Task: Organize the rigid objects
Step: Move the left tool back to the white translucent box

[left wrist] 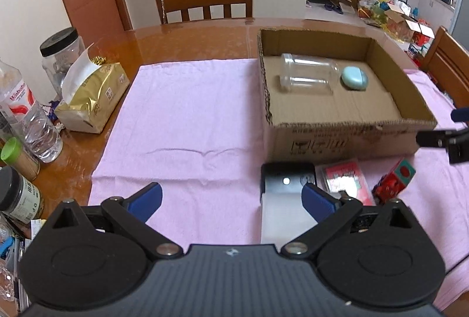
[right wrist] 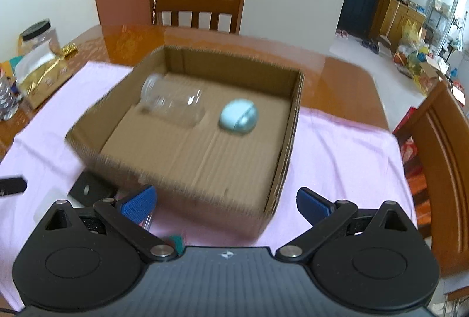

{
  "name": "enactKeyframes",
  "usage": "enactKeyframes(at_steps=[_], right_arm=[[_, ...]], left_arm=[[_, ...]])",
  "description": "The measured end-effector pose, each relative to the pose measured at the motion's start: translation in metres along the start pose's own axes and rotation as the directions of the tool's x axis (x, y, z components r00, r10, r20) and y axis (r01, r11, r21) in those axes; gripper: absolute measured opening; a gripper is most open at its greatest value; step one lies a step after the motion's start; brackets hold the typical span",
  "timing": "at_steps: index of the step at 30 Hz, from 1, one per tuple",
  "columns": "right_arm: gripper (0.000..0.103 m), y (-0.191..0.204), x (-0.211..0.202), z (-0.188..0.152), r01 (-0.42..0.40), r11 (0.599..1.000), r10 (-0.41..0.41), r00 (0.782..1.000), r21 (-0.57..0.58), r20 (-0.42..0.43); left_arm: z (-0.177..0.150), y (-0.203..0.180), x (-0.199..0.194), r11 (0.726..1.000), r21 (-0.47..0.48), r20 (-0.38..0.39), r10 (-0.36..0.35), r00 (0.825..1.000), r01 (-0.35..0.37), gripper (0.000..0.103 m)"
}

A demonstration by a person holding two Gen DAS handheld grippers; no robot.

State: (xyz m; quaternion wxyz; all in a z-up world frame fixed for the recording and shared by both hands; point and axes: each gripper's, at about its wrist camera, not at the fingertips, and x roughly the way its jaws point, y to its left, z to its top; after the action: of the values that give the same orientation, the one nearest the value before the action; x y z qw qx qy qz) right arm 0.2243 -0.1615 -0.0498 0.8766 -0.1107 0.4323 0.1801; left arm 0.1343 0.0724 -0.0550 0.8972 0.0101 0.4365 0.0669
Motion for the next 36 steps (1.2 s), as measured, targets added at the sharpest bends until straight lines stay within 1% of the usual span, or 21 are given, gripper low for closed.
enactKeyframes(at_steps=[3, 6, 9, 11, 16, 23, 26, 30, 36], right_arm=[[0.103, 0.011, -0.003, -0.018, 0.001, 1.000, -0.001, 1.000, -0.002, -0.023], [0.103, 0.020, -0.001, -0.034, -0.011, 1.000, 0.010, 0.998, -0.019, -0.061], [0.103, 0.029, 0.007, -0.047, -0.025, 0.999, 0.019, 0.993, -0.044, -0.116], [0.103, 0.033, 0.011, -0.053, -0.038, 0.998, 0.031, 0.990, -0.049, -0.140], [0.103, 0.038, 0.015, -0.054, -0.047, 0.998, 0.043, 0.990, -0.031, -0.133], [0.103, 0.034, 0.035, -0.033, -0.004, 1.000, 0.005, 0.996, 0.019, -0.092], [0.103, 0.031, 0.043, -0.029, 0.014, 0.999, -0.011, 0.996, 0.029, -0.091], [0.103, 0.021, 0.047, -0.032, 0.035, 0.998, -0.029, 0.994, 0.053, -0.104], [0.103, -0.005, 0.038, -0.048, 0.078, 0.992, -0.065, 0.990, 0.097, -0.128]], left_arm=[[-0.008, -0.006, -0.001, 1.000, 0.021, 0.002, 0.013, 1.000, -0.013, 0.101], [-0.014, -0.010, 0.000, 1.000, 0.023, -0.011, -0.005, 1.000, 0.005, 0.101], [-0.017, -0.013, 0.002, 0.999, 0.028, -0.029, -0.024, 0.999, 0.024, 0.101], [-0.018, -0.014, 0.001, 0.999, 0.038, -0.029, -0.022, 0.999, 0.023, 0.101], [-0.019, -0.013, 0.000, 0.999, 0.032, -0.031, -0.027, 0.999, 0.028, 0.101], [-0.023, -0.014, 0.002, 0.999, 0.042, -0.051, -0.021, 0.998, 0.024, 0.101], [-0.024, -0.015, 0.004, 0.999, 0.042, -0.056, -0.025, 0.998, 0.028, 0.101], [-0.023, -0.016, 0.006, 0.999, 0.043, -0.062, -0.026, 0.998, 0.029, 0.101], [-0.018, -0.021, 0.011, 0.998, 0.045, -0.066, -0.047, 0.997, 0.050, 0.101]])
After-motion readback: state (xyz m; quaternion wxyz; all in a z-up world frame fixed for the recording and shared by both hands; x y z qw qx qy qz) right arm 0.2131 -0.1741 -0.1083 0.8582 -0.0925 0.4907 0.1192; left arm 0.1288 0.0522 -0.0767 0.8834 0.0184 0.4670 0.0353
